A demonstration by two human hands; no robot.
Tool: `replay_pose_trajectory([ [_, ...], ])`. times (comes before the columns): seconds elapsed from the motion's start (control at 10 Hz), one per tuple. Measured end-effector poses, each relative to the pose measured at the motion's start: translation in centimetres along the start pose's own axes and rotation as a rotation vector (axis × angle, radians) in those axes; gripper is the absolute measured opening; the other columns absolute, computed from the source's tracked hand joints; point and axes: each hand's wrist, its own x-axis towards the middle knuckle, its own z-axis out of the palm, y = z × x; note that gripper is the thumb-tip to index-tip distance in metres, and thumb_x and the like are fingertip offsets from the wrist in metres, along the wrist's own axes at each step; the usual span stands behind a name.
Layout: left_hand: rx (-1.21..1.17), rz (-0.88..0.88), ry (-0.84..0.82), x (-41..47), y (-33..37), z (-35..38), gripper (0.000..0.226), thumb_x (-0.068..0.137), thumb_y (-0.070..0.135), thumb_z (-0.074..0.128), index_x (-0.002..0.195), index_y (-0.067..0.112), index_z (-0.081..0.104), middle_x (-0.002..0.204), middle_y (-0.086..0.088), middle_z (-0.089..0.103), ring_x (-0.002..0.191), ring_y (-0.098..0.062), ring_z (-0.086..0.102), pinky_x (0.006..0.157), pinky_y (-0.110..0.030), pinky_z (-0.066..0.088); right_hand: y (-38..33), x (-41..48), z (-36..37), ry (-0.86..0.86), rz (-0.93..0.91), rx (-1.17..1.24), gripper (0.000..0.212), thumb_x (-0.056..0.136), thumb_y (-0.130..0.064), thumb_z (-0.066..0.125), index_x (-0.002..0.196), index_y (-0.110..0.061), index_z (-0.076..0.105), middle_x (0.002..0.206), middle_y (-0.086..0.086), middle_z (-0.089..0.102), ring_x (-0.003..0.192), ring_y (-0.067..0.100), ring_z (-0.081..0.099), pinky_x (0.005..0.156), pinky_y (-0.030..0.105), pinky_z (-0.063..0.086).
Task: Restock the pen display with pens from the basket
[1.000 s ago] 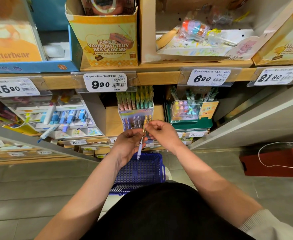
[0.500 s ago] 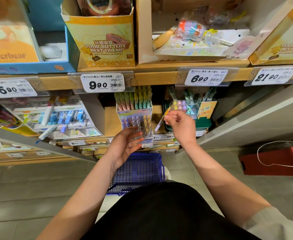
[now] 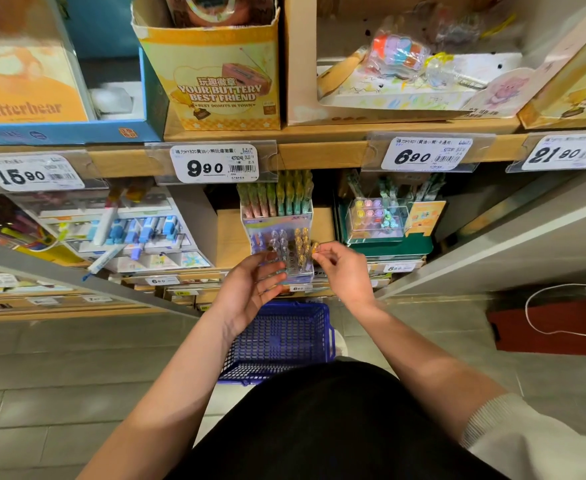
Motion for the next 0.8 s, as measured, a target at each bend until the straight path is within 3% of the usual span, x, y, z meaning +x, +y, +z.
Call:
replay_pose_trajectory([
  [0.1,0.0,-0.004,-0.004,0.1,0.1,0.1,0.026,0.104,0.032,0.048,0.114,0.014,0.065,0.102,-0.008,0.076,0.082,-0.017,0.072,0.076,-0.03,0.055,0.7,-0.2,1.0,-0.076,-0.033,-0.066,0.016,0.092,-0.017,0.073,0.107,-0.013,0.074,0.098,-0.001,0.077,0.088,0.006,0.07,0.087,0.02,0.056],
  [0.2,0.009,0.004,-0.007,0.2,0.3,0.3,0.025,0.105,0.031,0.048,0.112,0.015,0.064,0.101,-0.007,0.076,0.081,-0.017,0.072,0.076,-0.029,0.055,1.2,-0.2,1.5,-0.097,-0.044,-0.116,0.014,0.092,-0.018,0.073,0.105,-0.013,0.074,0.097,0.0,0.077,0.086,0.011,0.071,0.086,0.031,0.058],
  [0.3,0.014,0.011,-0.008,0.5,0.5,0.4,0.024,0.105,0.031,0.048,0.111,0.015,0.065,0.102,-0.008,0.075,0.081,-0.017,0.072,0.076,-0.03,0.055,1.4,0.0,1.6,-0.11,-0.016,-0.131,0.012,0.092,-0.02,0.073,0.103,-0.016,0.073,0.093,-0.004,0.076,0.082,0.011,0.07,0.081,0.035,0.059],
  [0.5,0.025,0.012,-0.029,1.0,0.8,0.4,0.026,0.105,0.032,0.047,0.116,0.015,0.064,0.099,-0.006,0.076,0.083,-0.018,0.071,0.079,-0.033,0.054,1.2,0.6,1.2,-0.187,0.094,-0.114,0.023,0.088,-0.03,0.077,0.108,-0.022,0.07,0.088,-0.01,0.07,0.081,0.009,0.066,0.083,0.03,0.057],
  [0.7,0.113,0.065,-0.023,0.4,2.0,1.0,0.026,0.105,0.035,0.046,0.108,0.016,0.065,0.098,-0.007,0.074,0.086,-0.022,0.07,0.082,-0.035,0.052,-2.4,0.1,-2.3,-0.251,0.239,0.182,0.03,0.092,-0.047,0.067,0.116,-0.029,0.063,0.091,-0.007,0.069,0.09,0.012,0.07,0.086,0.03,0.057],
  [0.8,0.181,0.159,-0.044,-0.1,2.7,1.2,0.026,0.105,0.033,0.046,0.109,0.014,0.064,0.099,-0.009,0.073,0.086,-0.023,0.07,0.082,-0.036,0.051,-5.2,0.2,-3.6,-0.245,0.254,0.402,0.023,0.097,-0.039,0.062,0.116,-0.026,0.064,0.098,-0.005,0.069,0.094,0.016,0.07,0.088,0.036,0.06],
])
